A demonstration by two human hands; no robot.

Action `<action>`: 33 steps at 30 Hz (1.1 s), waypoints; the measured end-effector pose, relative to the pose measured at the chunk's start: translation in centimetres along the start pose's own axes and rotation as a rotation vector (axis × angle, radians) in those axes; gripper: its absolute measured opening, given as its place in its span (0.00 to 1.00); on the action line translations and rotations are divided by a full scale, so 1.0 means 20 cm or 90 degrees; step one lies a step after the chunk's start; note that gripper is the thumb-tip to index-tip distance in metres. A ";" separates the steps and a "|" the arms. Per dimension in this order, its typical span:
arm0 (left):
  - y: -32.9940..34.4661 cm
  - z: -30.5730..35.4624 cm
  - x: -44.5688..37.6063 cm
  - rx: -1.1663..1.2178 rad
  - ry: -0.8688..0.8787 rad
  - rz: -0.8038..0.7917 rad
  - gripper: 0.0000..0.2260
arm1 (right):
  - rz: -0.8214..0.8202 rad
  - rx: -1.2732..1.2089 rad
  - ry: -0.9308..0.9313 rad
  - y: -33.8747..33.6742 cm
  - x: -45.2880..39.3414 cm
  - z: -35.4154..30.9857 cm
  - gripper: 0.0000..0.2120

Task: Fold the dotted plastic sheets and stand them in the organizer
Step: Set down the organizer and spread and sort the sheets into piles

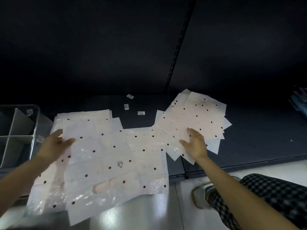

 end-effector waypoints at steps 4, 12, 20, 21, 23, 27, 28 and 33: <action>-0.06 -0.06 -0.14 -0.155 0.002 0.062 0.14 | 0.064 0.062 -0.034 -0.02 -0.03 0.02 0.18; 0.04 0.08 0.02 -0.169 0.147 0.212 0.23 | 0.116 -0.128 0.011 -0.08 -0.05 -0.05 0.13; 0.44 0.32 0.40 0.079 0.258 -0.147 0.15 | 0.003 -0.169 -0.107 0.05 0.10 -0.36 0.06; 0.48 0.34 0.43 0.102 0.245 -0.178 0.14 | -0.050 -0.196 -0.110 0.10 0.13 -0.39 0.06; 0.53 0.36 0.47 0.161 0.199 -0.226 0.15 | -0.146 -0.247 -0.126 0.19 0.21 -0.46 0.06; 0.54 0.36 0.48 0.231 0.122 -0.229 0.19 | -0.252 -0.144 -0.297 0.30 0.37 -0.54 0.11; 0.52 0.35 0.47 0.244 0.104 -0.217 0.20 | -0.261 -0.119 -0.311 0.31 0.40 -0.53 0.16; 0.49 0.27 0.45 0.167 0.074 -0.139 0.21 | -0.254 -0.090 -0.268 0.31 0.45 -0.44 0.31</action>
Point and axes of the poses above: each hand's wrist, its own x-axis away from the middle knuckle, its own y-axis out of the palm, z = x × y, the point moved 5 cm from there along -x, towards the middle knuckle, and after that the axes turned 12 degrees about -x, right-handed, at the moved point
